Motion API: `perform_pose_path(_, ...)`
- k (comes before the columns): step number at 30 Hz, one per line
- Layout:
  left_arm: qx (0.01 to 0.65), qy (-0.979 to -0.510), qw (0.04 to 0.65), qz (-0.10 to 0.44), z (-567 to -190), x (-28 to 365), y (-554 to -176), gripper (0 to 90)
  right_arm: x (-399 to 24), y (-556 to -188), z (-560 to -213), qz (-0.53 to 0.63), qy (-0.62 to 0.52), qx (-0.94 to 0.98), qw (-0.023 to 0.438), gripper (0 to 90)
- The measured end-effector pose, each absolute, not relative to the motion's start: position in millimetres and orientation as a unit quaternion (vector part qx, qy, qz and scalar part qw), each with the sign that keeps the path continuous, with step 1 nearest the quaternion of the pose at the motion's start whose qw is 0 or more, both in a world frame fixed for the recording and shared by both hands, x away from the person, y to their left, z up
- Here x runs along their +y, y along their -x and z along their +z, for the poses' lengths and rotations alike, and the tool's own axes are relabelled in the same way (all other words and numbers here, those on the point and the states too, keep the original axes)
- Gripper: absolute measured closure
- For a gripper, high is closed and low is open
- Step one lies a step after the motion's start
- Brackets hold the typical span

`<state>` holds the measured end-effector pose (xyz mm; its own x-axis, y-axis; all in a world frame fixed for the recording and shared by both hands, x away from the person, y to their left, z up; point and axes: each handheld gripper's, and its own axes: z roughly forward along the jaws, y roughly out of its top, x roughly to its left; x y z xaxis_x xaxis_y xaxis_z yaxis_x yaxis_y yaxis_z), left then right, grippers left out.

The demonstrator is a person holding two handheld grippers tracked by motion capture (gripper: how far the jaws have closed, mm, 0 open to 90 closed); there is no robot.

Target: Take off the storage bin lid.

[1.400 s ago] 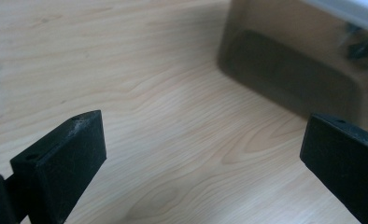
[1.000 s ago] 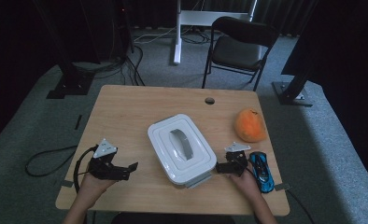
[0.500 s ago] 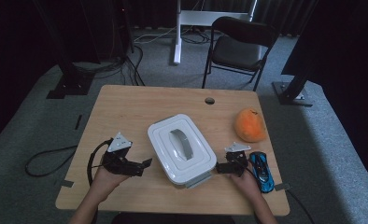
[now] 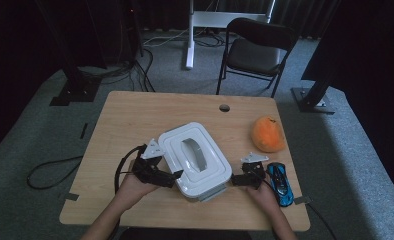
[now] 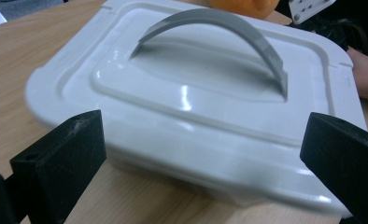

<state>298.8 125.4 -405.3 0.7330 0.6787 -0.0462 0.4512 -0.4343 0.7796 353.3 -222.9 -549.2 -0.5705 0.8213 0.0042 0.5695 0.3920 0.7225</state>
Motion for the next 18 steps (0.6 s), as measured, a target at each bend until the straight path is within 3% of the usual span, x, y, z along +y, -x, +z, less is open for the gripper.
perform_pose_path(18,0.325,-0.848,0.399,0.125,-408.9,79.8,-313.7,0.8,-223.5,-352.7,-549.1,0.349,-0.427,0.815,0.180,11.6)
